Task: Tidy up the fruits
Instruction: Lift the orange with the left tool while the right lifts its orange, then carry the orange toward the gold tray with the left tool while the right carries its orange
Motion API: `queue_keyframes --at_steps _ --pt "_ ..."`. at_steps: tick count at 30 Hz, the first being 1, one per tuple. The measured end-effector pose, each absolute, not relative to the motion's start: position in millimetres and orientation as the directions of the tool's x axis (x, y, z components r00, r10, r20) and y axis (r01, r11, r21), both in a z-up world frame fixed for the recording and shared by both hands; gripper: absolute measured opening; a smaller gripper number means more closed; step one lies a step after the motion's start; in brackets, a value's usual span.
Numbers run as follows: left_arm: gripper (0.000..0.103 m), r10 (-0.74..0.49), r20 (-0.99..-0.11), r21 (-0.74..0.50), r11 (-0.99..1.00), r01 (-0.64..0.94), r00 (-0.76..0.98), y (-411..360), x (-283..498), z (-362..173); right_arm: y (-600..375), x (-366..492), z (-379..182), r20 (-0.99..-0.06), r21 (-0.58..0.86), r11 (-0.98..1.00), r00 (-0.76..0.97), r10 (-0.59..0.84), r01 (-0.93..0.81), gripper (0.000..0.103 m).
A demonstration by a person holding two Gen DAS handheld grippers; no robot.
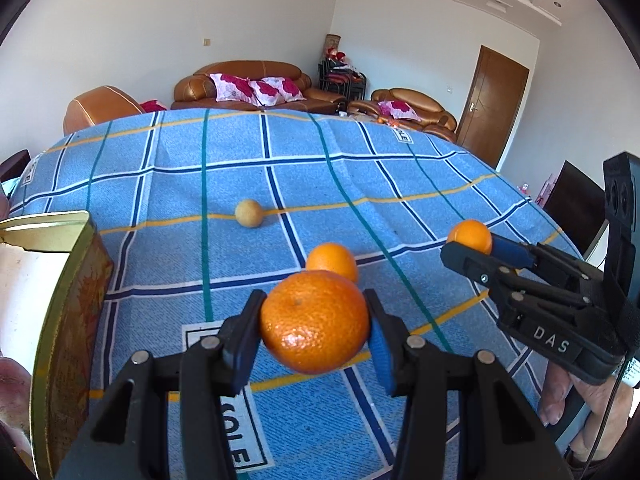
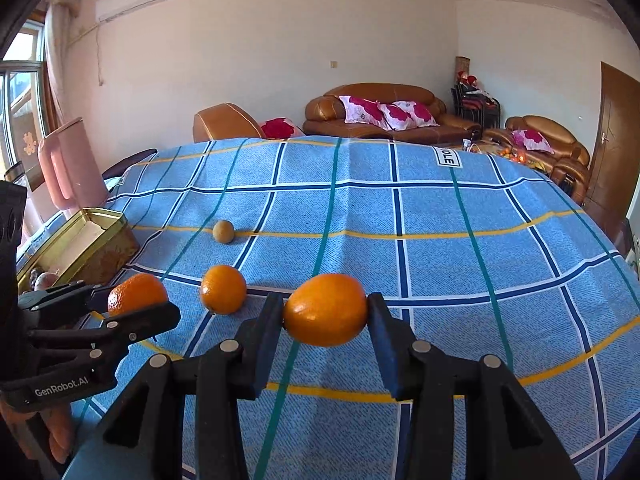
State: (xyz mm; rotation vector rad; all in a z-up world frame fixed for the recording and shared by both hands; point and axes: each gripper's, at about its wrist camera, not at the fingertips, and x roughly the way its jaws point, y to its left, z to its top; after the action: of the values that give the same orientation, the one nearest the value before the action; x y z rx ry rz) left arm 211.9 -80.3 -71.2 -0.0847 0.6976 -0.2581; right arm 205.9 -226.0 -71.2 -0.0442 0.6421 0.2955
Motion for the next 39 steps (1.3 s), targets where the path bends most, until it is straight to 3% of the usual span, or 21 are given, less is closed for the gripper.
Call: queue_keyframes --at_steps 39 --pt "0.05 -0.165 -0.376 -0.006 0.984 0.176 0.912 -91 161 -42 -220 143 -47 -0.323 -0.007 0.941 0.891 0.318 -0.339 0.045"
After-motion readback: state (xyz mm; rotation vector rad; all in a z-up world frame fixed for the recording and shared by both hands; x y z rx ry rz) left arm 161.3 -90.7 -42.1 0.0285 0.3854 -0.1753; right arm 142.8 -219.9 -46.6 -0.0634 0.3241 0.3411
